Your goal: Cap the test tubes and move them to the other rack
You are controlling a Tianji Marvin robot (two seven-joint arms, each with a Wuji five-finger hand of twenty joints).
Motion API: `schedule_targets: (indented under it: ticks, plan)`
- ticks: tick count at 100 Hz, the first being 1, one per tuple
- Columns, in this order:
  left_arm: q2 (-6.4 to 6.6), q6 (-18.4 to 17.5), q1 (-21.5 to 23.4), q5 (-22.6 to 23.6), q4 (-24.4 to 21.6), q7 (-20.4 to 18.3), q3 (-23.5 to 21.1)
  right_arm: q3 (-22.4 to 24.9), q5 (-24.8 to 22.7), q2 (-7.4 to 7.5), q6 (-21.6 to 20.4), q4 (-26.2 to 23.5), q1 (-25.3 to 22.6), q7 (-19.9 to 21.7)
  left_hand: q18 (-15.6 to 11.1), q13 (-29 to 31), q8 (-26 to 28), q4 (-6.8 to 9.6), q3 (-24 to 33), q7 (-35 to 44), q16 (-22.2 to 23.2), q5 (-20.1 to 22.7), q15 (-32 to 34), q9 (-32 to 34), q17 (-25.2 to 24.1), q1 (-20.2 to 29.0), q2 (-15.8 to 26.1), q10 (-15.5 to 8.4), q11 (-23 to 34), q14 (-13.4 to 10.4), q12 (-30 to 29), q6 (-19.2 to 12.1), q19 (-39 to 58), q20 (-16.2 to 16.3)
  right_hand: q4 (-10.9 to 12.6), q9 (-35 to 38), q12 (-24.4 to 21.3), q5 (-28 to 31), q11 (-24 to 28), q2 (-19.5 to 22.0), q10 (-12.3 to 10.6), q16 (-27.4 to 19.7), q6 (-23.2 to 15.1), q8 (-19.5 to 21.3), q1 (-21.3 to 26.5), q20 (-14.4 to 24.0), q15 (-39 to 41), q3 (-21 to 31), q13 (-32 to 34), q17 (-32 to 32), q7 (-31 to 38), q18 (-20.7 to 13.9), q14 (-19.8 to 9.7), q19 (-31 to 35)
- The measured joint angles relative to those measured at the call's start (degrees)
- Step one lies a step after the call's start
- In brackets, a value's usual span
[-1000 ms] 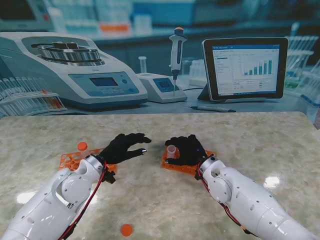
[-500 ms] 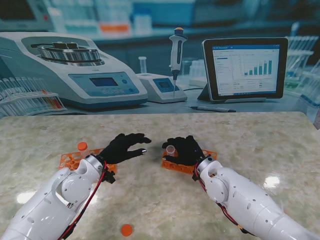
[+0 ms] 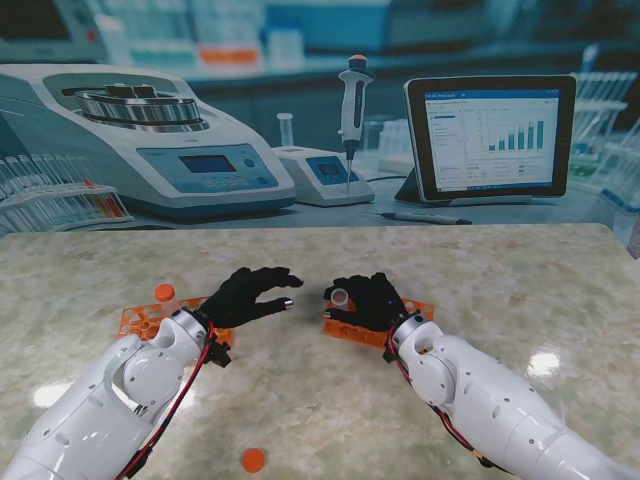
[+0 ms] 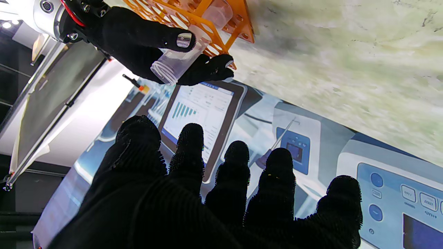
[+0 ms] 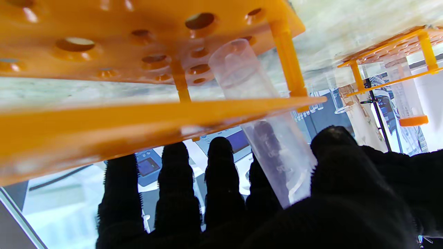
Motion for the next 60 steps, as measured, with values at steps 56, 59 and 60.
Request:
schedule_targets:
  ticks: [56,59,60]
  plan:
    - [0.01,0.0,0.0,0.1,0.0,0.0,-0.1,2.2,0.7,-0.16,-0.7,-0.7,-1.1,-0.9,0.0,0.0,0.0,0.0,0.0,0.0,0.0,0.0,0.0,0.0,-0.1,0.0,0.0,0.0,0.0,0.0,0.0,0.0,0.0,0.0,-0.5,1.5,0.0,0.0,0.0,0.8,-0.6,0.0,0.0,-0.7,1.3,0.0,0.0,-1.1,0.0,0.0,0.5,0.0,0.0,0.0]
    - [0.01,0.0,0.0,0.1,0.0,0.0,-0.1,2.3,0.7,-0.15,-0.7,-0.9,-1.2,-0.7,0.0,0.0,0.0,0.0,0.0,0.0,0.0,0.0,0.0,0.0,-0.1,0.0,0.0,0.0,0.0,0.0,0.0,0.0,0.0,0.0,-0.5,1.5,0.0,0.0,0.0,1.0,-0.6,0.0,0.0,-0.7,1.3,0.0,0.0,-1.4,0.0,0.0,0.5,0.0,0.0,0.0]
    - [0.01,0.0,0.0,0.1,0.0,0.0,-0.1,2.4,0.7,-0.15,-0.7,-1.0,-1.3,-0.7,0.0,0.0,0.0,0.0,0.0,0.0,0.0,0.0,0.0,0.0,-0.1,0.0,0.0,0.0,0.0,0.0,0.0,0.0,0.0,0.0,-0.5,1.5,0.0,0.0,0.0,1.0,-0.6,0.0,0.0,-0.7,1.3,0.0,0.0,-1.5,0.0,0.0,0.5,0.0,0.0,0.0]
